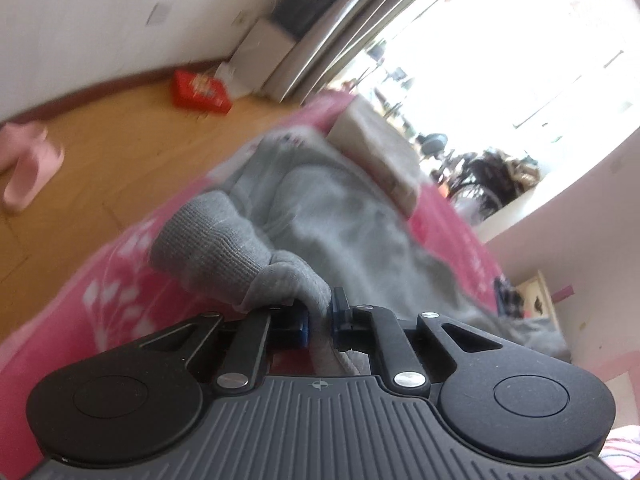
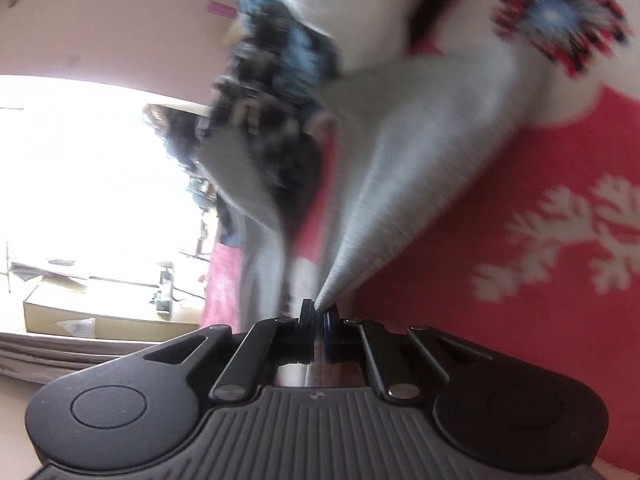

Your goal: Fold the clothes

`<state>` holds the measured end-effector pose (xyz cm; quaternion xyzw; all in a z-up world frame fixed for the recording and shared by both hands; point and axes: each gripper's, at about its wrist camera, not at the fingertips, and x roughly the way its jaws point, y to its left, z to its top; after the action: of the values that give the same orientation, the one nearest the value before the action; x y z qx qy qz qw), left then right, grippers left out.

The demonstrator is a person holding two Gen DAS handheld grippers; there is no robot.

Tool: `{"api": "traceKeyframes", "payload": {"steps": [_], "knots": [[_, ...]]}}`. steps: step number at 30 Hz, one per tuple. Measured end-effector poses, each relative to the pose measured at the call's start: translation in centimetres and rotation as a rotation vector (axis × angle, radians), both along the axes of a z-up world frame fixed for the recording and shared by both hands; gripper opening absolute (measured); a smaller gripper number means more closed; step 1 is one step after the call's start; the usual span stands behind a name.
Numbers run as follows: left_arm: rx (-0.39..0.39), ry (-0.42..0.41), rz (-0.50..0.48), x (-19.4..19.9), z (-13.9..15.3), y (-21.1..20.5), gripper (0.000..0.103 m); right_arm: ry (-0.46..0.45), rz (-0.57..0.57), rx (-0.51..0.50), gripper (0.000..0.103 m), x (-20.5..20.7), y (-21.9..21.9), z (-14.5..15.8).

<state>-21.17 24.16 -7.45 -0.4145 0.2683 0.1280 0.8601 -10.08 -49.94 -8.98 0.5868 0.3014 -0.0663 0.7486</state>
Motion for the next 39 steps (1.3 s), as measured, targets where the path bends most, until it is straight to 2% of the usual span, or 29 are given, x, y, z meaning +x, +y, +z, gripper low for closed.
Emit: {"api": "traceKeyframes", "payload": {"steps": [5,12,19,25,34,36,37,38,39], "knots": [[0.013,-0.069,0.023,1.9,1.7,0.2,0.008,-0.070,0.024,-0.108,0.005,3.7,1.6,4.6],[0.023,-0.136,0.041,6.1,2.6,1.3,0.008,-0.087,0.048,-0.211,0.005,11.6,4.5,8.8],[0.017,-0.118,0.051,11.2,1.3,2.7,0.007,-0.049,0.094,-0.321,0.005,20.0,7.7,11.1],[0.033,-0.072,0.054,15.3,-0.8,3.9,0.007,0.040,0.138,-0.410,0.005,28.4,10.9,9.8],[0.023,0.038,0.052,19.7,-4.5,5.5,0.009,0.169,0.175,-0.528,0.005,38.6,16.0,4.6],[-0.007,0.047,0.039,20.1,-5.0,6.2,0.015,0.194,0.187,-0.539,0.005,40.4,16.9,3.1],[-0.026,0.041,0.020,20.3,-5.2,6.5,0.023,0.209,0.219,-0.524,0.006,41.4,17.1,2.2],[-0.044,0.036,0.001,20.4,-5.3,6.9,0.029,0.224,0.251,-0.509,0.011,42.4,17.3,1.2],[-0.055,0.030,-0.019,20.5,-5.2,7.3,0.032,0.251,0.290,-0.463,0.021,43.2,17.2,0.1]]}}
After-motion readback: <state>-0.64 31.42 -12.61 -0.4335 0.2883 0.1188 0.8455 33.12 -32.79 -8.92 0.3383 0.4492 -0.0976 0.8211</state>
